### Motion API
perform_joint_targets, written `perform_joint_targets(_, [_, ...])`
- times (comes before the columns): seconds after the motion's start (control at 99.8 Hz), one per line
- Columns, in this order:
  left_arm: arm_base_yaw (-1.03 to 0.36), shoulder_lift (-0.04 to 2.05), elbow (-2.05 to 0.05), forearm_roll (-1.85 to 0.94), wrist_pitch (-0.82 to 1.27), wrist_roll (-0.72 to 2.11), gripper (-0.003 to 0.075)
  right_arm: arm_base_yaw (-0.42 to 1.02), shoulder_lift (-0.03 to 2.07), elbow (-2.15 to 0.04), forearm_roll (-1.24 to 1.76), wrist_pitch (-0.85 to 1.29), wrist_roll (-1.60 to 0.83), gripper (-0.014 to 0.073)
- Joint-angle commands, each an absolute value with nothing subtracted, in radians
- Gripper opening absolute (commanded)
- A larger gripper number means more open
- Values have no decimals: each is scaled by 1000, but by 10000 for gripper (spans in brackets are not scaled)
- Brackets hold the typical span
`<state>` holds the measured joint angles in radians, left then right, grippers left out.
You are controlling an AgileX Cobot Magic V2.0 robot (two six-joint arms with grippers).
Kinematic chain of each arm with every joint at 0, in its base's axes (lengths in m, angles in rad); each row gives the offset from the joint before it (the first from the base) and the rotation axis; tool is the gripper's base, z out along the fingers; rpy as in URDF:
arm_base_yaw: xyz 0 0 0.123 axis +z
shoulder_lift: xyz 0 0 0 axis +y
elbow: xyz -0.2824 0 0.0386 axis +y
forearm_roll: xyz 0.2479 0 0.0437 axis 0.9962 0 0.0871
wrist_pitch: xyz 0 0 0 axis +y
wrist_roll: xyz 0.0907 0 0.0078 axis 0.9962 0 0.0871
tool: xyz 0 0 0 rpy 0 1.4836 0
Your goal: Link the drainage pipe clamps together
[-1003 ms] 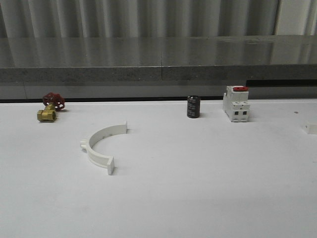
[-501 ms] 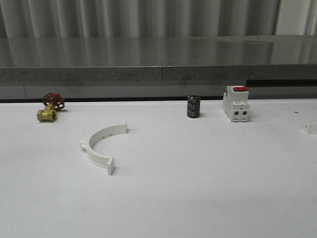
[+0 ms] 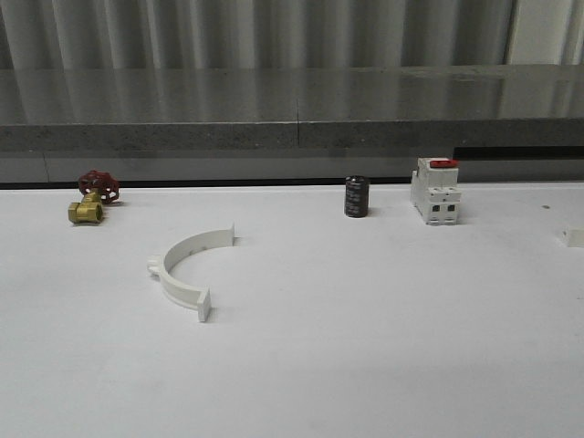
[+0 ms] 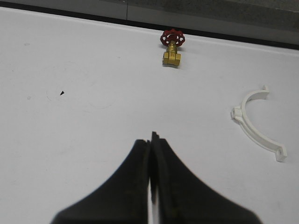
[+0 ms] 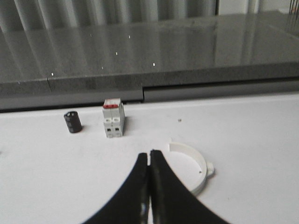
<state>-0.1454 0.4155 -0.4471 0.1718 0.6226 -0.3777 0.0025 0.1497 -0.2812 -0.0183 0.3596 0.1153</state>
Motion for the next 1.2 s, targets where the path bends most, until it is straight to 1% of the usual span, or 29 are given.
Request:
perform_joint_targets(0.0, [-148,422,-475,181,556,-377,-20,-3,299,-415,-12,405,113,-67])
perform_joint_targets(0.14, [-148,422,-475,181,556,-377,-20,-3,516,-549,-12,505,113,-67])
perform_joint_targets(0.281, [-148,422,-475,181,556,-377,-20,-3,697,-643,-12,529,113,-67])
perform_joint_targets(0.501, [-148,422,-475,181,556,-377,-20,-3,855,-682,-12,530,113,-67])
perform_joint_targets(0.612, [-148,422,-475,181,556,-377,-20,-3,893,-682,-12,563,113,-48])
perform_joint_targets(0.682, [-148,422,-475,181,556,-377,-20,-3,900,-682,-12,590,113,20])
perform_joint_targets(0.732, [-148,422,-475,181,556,-377,-20,-3,900,-682,-12,606,113,97])
perform_joint_targets(0.762, [-148,422,-475,181,556,-377,-20,-3,900,-682,-12,615,113,163])
perform_joint_targets(0.772, [-148,422,-475,181,556,-377,-20,-3,900,-682,-12,617,113,163])
perform_joint_targets(0.812, [-148,422,-475,181,556,-377,-20,-3,900,-682,-12,626,113,263])
perform_joint_targets(0.822, [-148,422,-475,181,556,-377,-20,-3,900,-682,0,642,113,405])
perform_joint_targets(0.902, [-148,422,-475,181,556,-377,-20,-3,900,-682,10,647,113,512])
perform_joint_targets(0.952, [-148,422,-475,181,556,-377,-20,-3,905,-694,13,652,113,539])
perform_joint_targets(1.073, [-148,422,-475,181,556,-377,-20,-5,949,-775,14,724,113,540])
perform_joint_targets(1.193, [-148,422,-475,181,556,-377,-20,-14,1052,-902,12,800,89,540])
